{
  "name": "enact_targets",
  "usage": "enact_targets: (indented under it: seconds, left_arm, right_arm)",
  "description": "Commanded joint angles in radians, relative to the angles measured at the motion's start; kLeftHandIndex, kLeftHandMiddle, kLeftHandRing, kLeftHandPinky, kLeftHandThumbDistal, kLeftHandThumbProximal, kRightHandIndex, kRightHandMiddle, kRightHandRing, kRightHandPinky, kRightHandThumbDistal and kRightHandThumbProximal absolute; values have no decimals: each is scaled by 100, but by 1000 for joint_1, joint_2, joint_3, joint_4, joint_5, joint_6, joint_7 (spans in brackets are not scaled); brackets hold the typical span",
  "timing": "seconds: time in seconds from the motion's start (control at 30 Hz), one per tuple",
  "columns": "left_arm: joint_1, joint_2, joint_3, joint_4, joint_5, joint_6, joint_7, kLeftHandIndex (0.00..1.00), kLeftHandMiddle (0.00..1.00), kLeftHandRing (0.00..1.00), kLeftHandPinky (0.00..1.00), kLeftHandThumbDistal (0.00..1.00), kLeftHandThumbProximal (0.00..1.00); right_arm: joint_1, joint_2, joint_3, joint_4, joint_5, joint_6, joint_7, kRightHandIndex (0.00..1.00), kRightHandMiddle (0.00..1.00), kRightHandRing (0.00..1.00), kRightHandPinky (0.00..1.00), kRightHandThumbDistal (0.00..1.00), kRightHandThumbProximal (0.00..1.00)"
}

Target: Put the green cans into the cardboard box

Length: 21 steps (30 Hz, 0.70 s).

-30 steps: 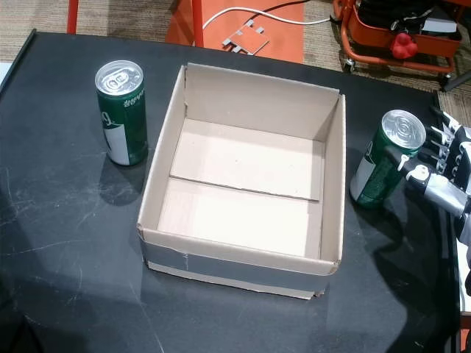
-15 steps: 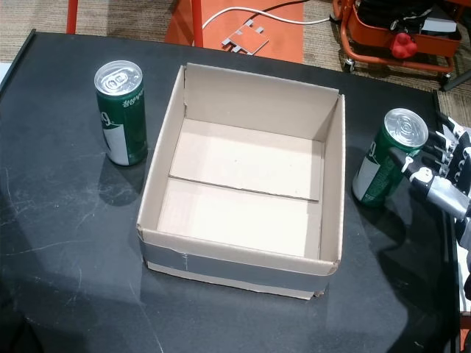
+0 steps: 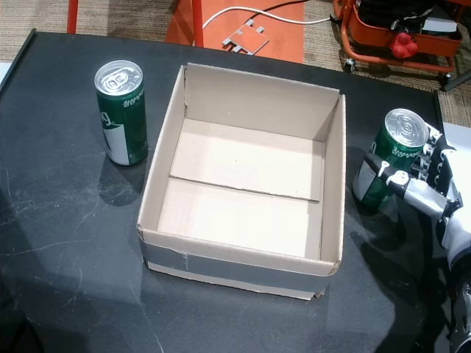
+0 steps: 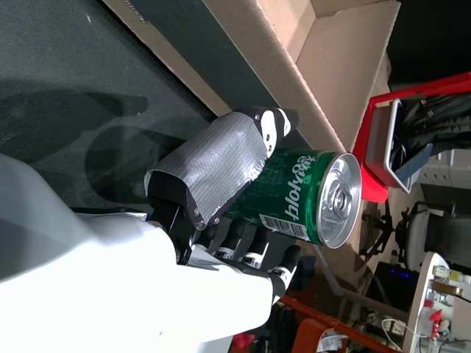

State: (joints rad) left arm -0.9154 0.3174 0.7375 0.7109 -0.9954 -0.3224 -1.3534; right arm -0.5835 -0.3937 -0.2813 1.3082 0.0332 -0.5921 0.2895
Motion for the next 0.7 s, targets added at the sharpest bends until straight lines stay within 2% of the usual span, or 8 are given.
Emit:
enact_targets:
  seconds: [0.0,0.23,0.3,0.43,0.5,0.6,0.67]
  left_arm:
    - [10,0,-1,-8,-3,7,-7,73,79,97,95,88,80]
    - [15,-3,-1,-17,-6,17,5,73,79,96,93,90,78]
    - [16,-2,0,-18,-6,20,6,73,79,96,93,87,78]
    - [16,-8,-2,-32,-2,14,17,73,78,95,93,90,80]
    - [18,-11,-3,-38,-1,14,25,73,78,95,93,90,84]
    - [18,-5,-2,-31,-10,36,17,74,78,95,93,90,88]
    - [19,-5,-1,-32,-10,40,15,74,78,93,91,88,83]
  right_arm:
    - [-3,3,0,9,0,8,-5,76,75,78,90,100,76]
    - [-11,3,-23,8,20,13,15,76,75,78,90,100,75]
    - [-13,0,-18,8,10,12,4,74,75,78,89,100,76]
    - [-24,-1,-18,11,7,32,-9,73,74,77,88,100,73]
    - [-35,-2,-11,14,-4,43,-32,72,73,76,87,100,72]
    - [-54,0,-10,19,-7,63,-54,71,72,76,86,100,70]
    - [-69,2,-13,23,-5,82,-63,72,71,76,86,100,70]
